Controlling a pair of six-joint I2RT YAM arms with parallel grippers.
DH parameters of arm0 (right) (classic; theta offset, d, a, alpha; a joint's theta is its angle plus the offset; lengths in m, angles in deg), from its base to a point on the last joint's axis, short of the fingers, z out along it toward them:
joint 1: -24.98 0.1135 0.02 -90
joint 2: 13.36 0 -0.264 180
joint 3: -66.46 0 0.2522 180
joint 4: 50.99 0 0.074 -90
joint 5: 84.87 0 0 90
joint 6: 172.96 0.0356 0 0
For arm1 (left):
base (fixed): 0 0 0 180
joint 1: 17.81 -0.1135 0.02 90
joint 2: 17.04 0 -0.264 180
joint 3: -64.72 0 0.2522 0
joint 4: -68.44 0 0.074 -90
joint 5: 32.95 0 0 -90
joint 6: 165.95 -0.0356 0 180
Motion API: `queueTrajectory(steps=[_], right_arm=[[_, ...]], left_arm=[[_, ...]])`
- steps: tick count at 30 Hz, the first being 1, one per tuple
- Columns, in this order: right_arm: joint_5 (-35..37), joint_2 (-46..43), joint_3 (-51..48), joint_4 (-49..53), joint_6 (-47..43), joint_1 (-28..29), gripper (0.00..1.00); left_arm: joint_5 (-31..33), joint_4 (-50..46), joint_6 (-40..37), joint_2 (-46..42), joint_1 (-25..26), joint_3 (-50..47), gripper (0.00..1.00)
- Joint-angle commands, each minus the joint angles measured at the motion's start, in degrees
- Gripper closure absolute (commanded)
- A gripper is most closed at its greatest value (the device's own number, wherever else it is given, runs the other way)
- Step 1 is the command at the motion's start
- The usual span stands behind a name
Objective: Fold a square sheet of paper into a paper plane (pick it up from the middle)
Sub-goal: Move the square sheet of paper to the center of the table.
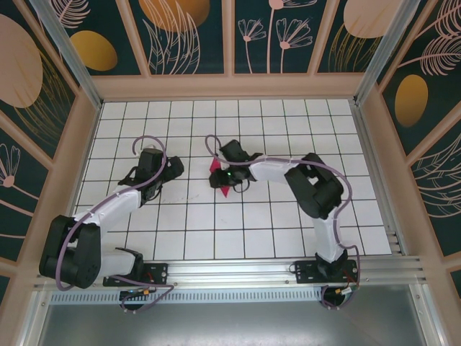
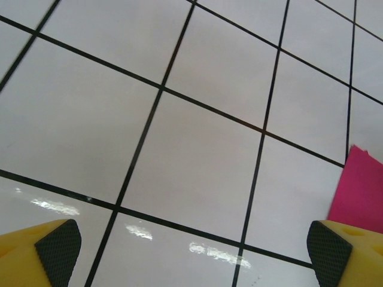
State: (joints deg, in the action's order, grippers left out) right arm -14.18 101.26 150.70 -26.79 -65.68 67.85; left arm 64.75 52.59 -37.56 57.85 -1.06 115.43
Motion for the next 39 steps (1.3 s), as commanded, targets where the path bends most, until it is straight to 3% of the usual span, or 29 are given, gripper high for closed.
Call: queueTrajectory(steps=[1,4,8,11,14,23,32,36,39], right_arm=[[2.2,-3.4,-5.8,12.6,-12.0,-0.9,0.64],[5.6,-8.1,-5.7,11.4,-10.1,-0.9,0.63],[10.8,-10.6,-3.1,6.2,3.0,-1.0,0.61],[16.5,-7.7,-0.4,5.0,13.9,-0.8,0.61],[18.8,-3.7,2.5,4.4,18.0,0.0,0.62],[18.7,3.8,9.5,7.0,18.6,0.7,0.62],[3.3,3.8,6.3,5.1,4.1,2.5,0.64],[9.5,-0.7,6.0,5.1,4.1,1.9,0.64],[11.6,-7.5,1.4,-0.7,8.8,0.7,0.63]], left_arm=[[-3.5,2.7,-1.3,1.2,-0.4,-0.4,0.02],[-5.2,3.4,-1.1,2.3,-0.3,0.1,0.01],[-7.0,3.7,-0.9,3.0,-0.3,0.4,0.02],[-7.8,4.4,-0.4,3.1,-0.4,0.1,0.01],[-9.4,4.9,-0.1,3.2,-0.3,0.2,0.02],[-14.4,7.8,1.7,3.7,-0.3,-0.5,0.01],[-17.8,9.2,1.9,4.7,-0.3,-0.2,0.02],[-19.6,10.6,2.7,4.5,-0.3,-1.1,0.01],[-22.2,12.7,4.4,4.2,-0.3,-2.1,0.02]])
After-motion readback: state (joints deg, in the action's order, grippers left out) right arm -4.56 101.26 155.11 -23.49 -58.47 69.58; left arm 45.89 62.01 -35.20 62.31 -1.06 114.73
